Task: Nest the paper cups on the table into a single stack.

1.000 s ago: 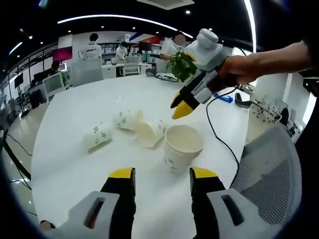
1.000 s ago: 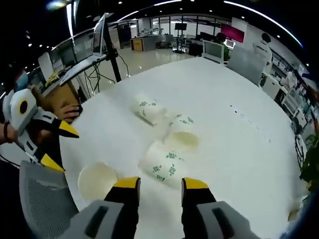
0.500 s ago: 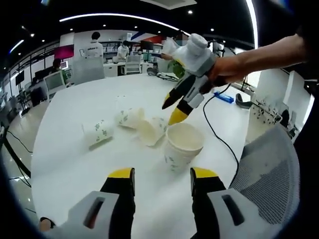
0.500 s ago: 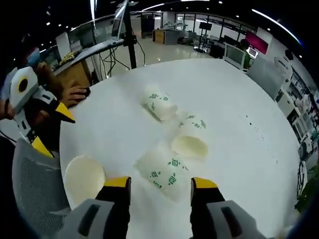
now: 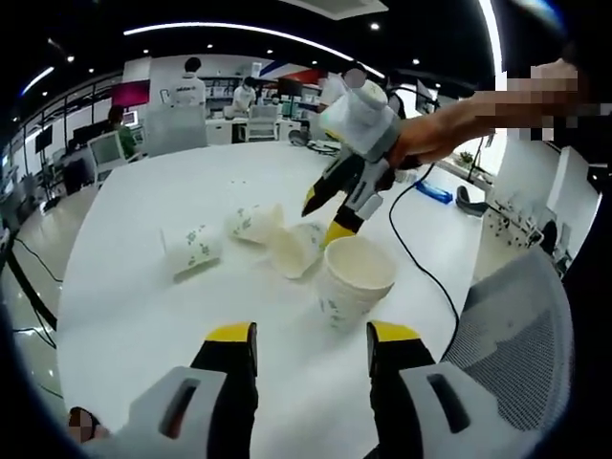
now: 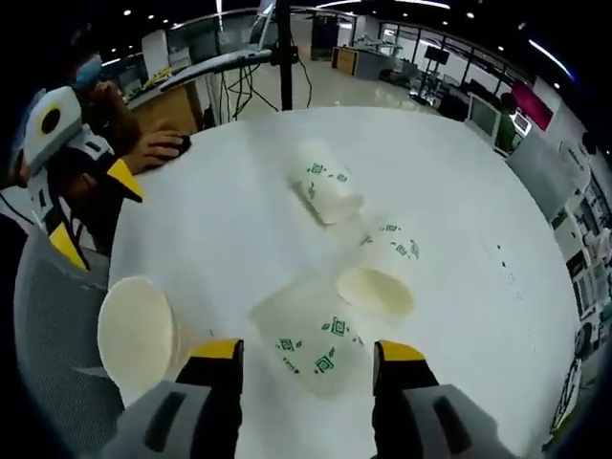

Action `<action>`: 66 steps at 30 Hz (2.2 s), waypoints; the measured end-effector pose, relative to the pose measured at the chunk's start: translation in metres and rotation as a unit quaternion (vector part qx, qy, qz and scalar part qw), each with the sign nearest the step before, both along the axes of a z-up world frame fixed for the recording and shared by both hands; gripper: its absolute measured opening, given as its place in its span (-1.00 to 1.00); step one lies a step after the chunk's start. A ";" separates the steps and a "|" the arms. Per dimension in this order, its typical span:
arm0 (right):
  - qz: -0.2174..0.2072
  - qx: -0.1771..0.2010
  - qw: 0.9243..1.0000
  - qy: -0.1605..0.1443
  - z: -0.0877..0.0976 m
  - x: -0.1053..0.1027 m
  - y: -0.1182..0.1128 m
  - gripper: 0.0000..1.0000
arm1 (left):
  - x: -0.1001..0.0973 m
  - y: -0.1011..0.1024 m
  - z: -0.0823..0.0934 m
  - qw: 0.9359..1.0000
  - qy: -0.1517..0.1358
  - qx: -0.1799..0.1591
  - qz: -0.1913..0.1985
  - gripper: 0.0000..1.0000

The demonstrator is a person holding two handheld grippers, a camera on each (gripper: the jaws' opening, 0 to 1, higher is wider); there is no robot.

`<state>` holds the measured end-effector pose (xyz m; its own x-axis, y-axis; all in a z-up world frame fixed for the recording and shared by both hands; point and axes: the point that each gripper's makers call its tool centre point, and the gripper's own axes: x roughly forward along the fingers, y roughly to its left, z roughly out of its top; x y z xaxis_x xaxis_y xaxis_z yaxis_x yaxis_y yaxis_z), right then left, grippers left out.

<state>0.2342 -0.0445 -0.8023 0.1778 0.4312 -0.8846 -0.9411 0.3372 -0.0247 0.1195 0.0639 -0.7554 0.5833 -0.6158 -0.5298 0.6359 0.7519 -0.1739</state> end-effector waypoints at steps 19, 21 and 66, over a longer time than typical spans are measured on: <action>0.044 -0.044 0.998 0.012 -0.021 -0.004 0.002 -0.12 | 0.004 0.006 -0.004 1.000 0.011 -0.002 0.015 -0.14; 0.039 -0.043 0.998 0.014 -0.029 0.001 0.000 -0.18 | 0.004 0.007 -0.004 1.000 0.012 0.000 0.016 -0.14; 0.068 0.019 0.996 -0.057 0.061 -0.026 0.014 -0.29 | 0.064 -0.035 0.046 0.999 -0.033 -0.025 -0.020 -0.27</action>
